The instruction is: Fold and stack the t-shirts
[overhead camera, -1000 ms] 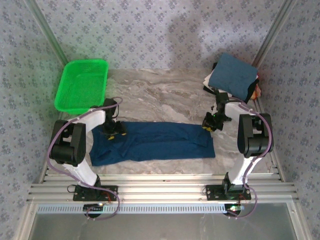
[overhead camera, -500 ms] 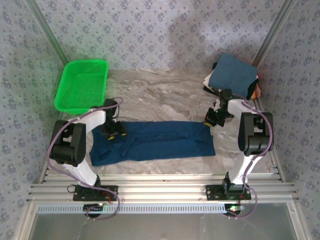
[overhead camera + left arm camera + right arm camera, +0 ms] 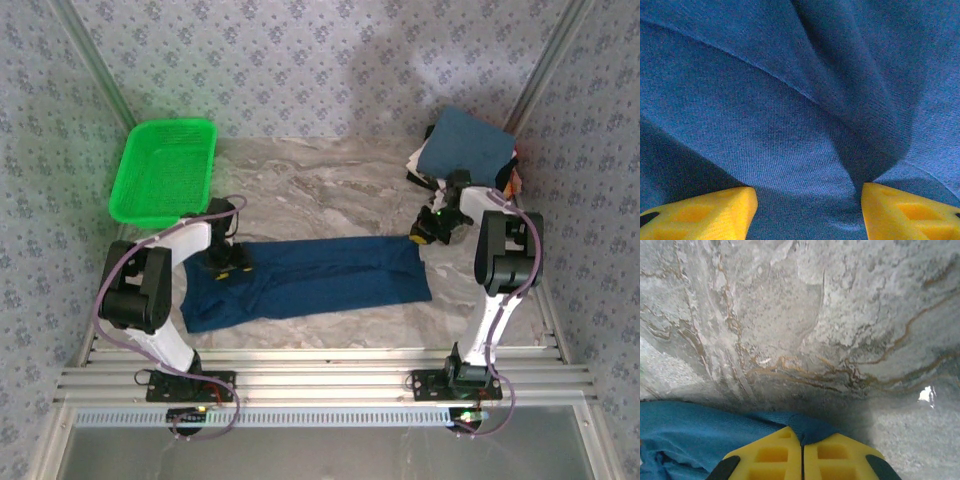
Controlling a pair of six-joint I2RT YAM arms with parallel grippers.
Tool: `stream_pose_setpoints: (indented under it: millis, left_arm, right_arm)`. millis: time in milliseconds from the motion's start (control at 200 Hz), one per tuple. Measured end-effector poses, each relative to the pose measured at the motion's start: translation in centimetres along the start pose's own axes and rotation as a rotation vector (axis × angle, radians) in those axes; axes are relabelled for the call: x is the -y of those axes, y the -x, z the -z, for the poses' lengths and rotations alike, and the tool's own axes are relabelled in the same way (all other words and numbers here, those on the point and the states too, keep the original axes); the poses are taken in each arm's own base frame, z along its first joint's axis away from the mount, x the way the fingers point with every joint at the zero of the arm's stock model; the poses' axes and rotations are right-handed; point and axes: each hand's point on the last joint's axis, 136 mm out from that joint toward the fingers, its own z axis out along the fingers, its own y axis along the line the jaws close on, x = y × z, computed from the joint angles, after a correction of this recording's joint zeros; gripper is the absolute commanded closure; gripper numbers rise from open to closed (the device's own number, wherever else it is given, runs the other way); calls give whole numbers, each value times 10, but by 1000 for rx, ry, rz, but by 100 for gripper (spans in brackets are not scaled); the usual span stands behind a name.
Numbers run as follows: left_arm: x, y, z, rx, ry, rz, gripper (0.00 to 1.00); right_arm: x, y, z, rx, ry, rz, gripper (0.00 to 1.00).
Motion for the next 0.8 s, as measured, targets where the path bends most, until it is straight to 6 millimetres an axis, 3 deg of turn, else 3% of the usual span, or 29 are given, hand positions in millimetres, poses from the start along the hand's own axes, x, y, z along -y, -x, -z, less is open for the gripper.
stream_pose_setpoints:
  millis: [205, 525, 650, 799]
  left_arm:
    - [0, 0, 0, 1, 3, -10, 40]
    - [0, 0, 0, 7, 11, -23, 40]
    - [1, 0, 4, 17, 15, -27, 39]
    - [0, -1, 21, 43, 17, -12, 38]
  right_arm:
    - [1, 8, 1, -28, 85, -47, 79]
    - [9, 24, 17, 19, 128, -84, 75]
    - [-7, 16, 33, 69, 92, -22, 70]
    - [-46, -15, 57, 133, 59, 123, 62]
